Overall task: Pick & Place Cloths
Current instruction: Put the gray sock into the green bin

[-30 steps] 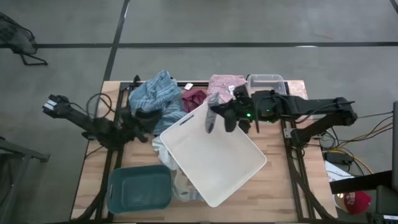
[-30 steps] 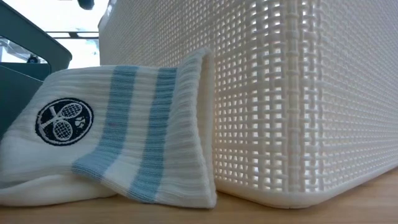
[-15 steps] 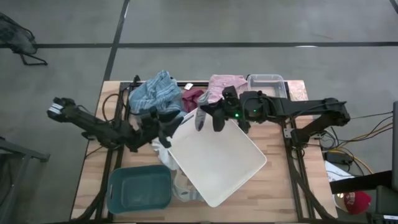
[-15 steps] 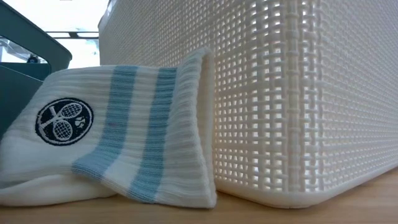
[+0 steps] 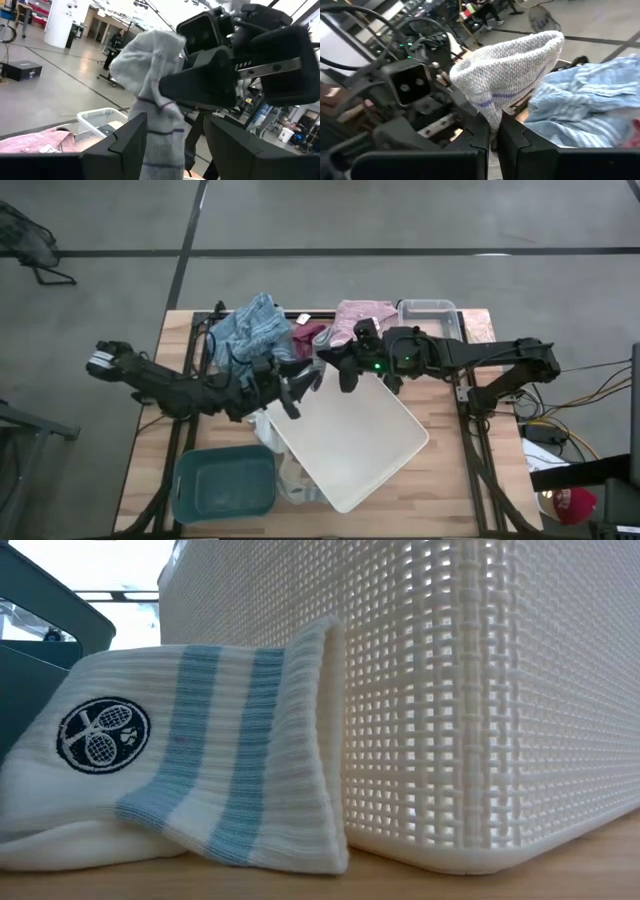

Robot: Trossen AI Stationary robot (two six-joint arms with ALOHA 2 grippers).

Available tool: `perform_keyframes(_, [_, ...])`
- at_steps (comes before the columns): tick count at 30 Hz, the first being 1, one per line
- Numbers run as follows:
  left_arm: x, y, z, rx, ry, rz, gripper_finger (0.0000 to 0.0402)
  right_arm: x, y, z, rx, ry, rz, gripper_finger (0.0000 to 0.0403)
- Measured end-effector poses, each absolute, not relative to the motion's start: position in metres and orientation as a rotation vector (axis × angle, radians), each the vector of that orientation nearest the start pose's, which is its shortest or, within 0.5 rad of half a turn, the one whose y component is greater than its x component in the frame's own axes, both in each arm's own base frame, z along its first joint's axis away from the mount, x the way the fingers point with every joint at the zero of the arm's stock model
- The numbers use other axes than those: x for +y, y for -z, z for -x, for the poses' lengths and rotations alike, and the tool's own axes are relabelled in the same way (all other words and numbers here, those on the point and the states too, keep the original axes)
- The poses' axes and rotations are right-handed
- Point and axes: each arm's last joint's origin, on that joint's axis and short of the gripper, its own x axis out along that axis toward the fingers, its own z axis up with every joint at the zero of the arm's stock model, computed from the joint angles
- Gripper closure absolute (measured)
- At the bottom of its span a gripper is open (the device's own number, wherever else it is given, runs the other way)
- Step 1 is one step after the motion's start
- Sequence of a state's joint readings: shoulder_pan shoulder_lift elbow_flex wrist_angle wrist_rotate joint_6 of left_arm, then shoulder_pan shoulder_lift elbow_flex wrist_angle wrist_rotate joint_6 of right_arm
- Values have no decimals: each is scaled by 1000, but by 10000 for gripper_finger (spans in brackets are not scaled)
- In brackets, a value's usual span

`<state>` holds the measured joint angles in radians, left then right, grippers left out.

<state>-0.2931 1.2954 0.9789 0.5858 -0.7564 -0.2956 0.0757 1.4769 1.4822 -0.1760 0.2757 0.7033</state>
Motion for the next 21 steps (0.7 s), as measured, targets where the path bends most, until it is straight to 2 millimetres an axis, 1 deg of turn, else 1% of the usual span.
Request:
perform_keyframes(4, [-62, -359, -284, -293, -429, 429, 200, 18, -412, -334, 89, 227, -671, 390])
perform_keyframes(9, [-58, -362, -283, -308, -457, 437, 202, 19, -413, -334, 96, 204, -675, 390])
perform_keyframes(14, [-55, -363, -282, -314, -470, 434, 207, 20, -413, -334, 102, 153, -719, 390])
perform_keyframes(18, [-53, -362, -282, -313, -473, 432, 224, 22, -419, -335, 63, 84, -732, 390])
perform_keyframes(21, [-53, -362, -282, -312, -473, 432, 246, 22, -420, -335, 65, 76, -733, 390])
